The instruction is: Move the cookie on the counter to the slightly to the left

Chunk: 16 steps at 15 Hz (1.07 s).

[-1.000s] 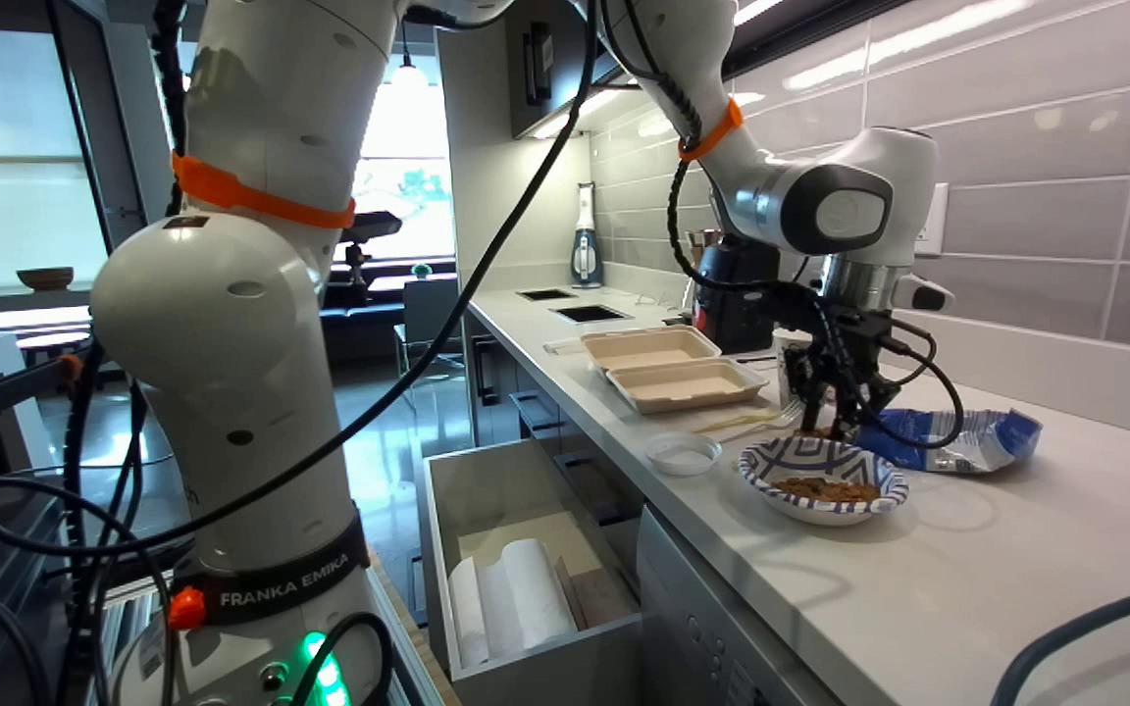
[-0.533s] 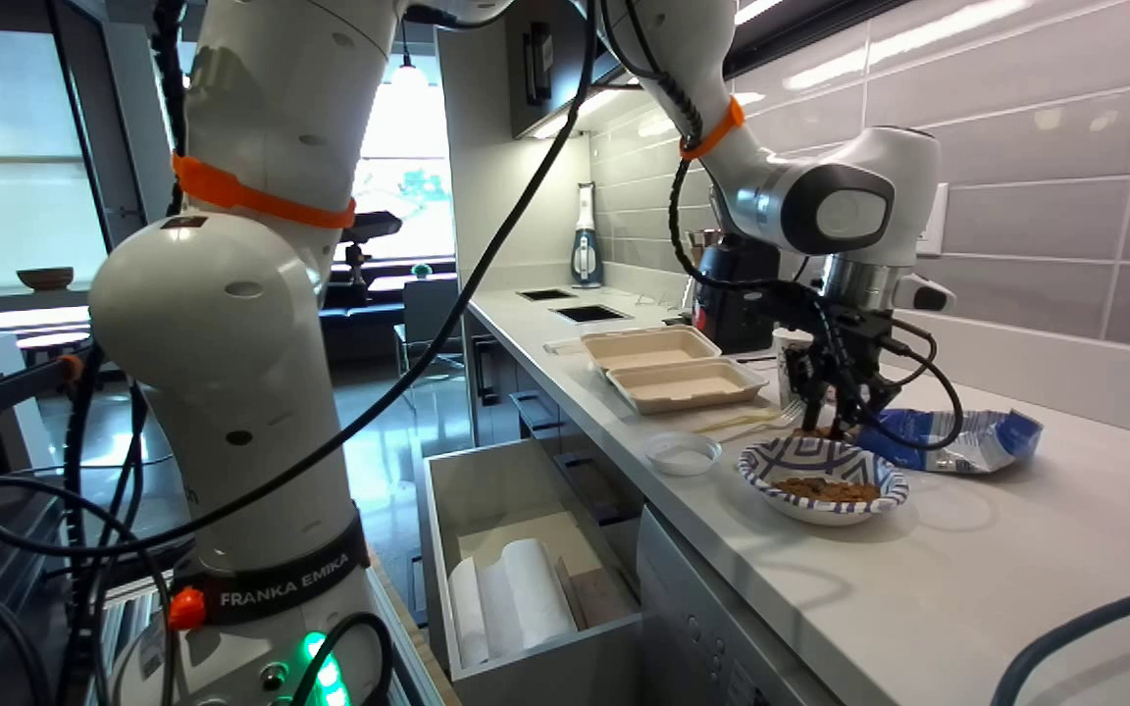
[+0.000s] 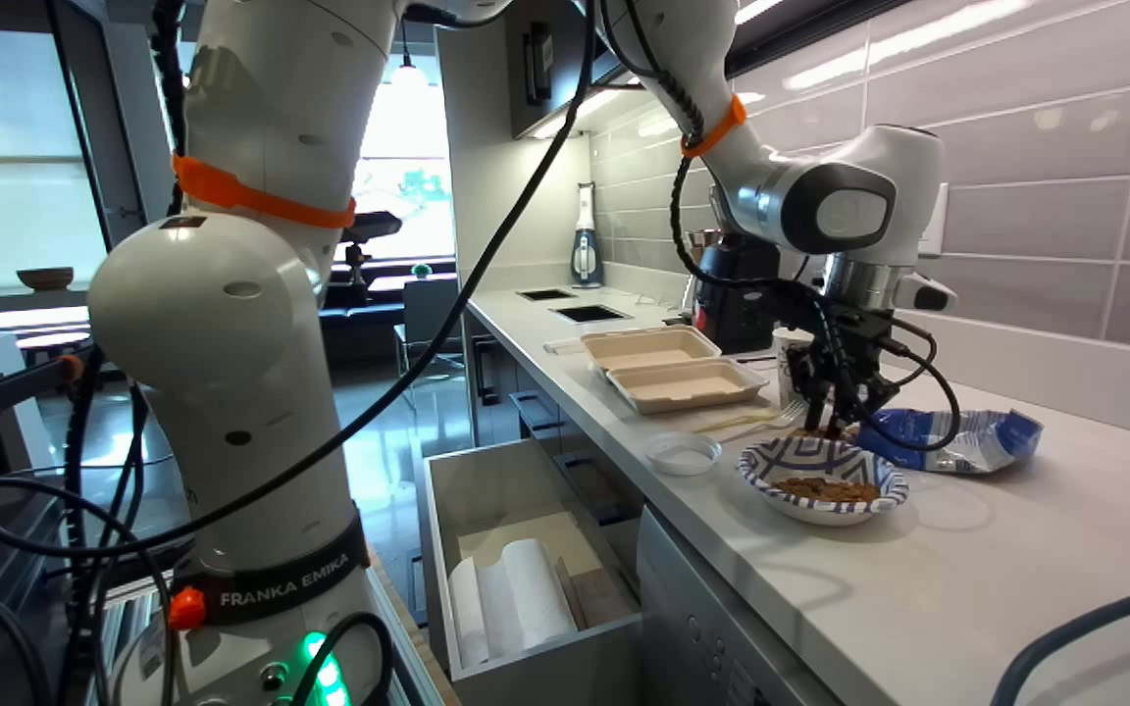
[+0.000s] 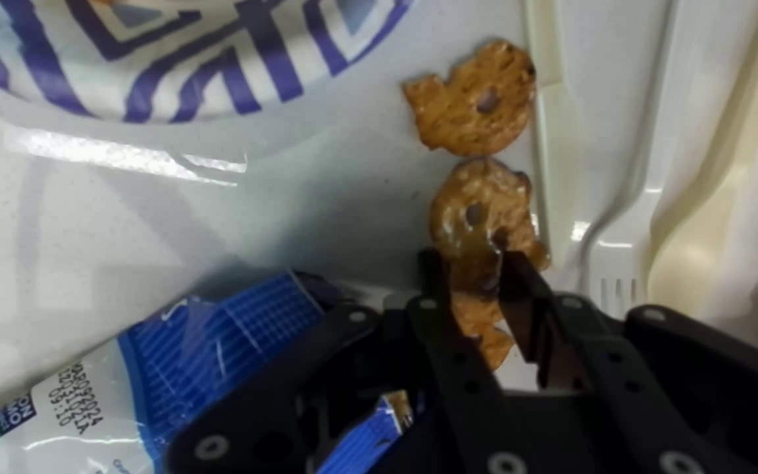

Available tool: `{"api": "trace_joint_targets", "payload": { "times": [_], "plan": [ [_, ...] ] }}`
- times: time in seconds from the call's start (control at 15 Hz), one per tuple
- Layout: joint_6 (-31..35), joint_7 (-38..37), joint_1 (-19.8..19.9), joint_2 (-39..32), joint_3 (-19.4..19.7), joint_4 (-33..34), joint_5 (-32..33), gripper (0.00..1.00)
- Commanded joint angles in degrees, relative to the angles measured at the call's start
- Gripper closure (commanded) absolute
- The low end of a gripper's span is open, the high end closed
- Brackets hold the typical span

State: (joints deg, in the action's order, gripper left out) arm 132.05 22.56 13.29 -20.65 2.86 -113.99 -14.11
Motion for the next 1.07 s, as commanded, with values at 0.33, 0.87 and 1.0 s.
{"api": "trace_joint_targets", "payload": {
  "times": [0.33, 0.87, 1.0],
  "plan": [
    [-1.9, 1.6, 1.4, 1.4, -0.6, -0.6, -1.9, 0.75],
    [-1.7, 2.0, 1.6, 1.7, -0.7, -1.1, -2.2, 0.77],
    [-1.7, 2.1, 1.6, 1.9, -0.7, -1.3, -2.3, 0.80]
  ]
}}
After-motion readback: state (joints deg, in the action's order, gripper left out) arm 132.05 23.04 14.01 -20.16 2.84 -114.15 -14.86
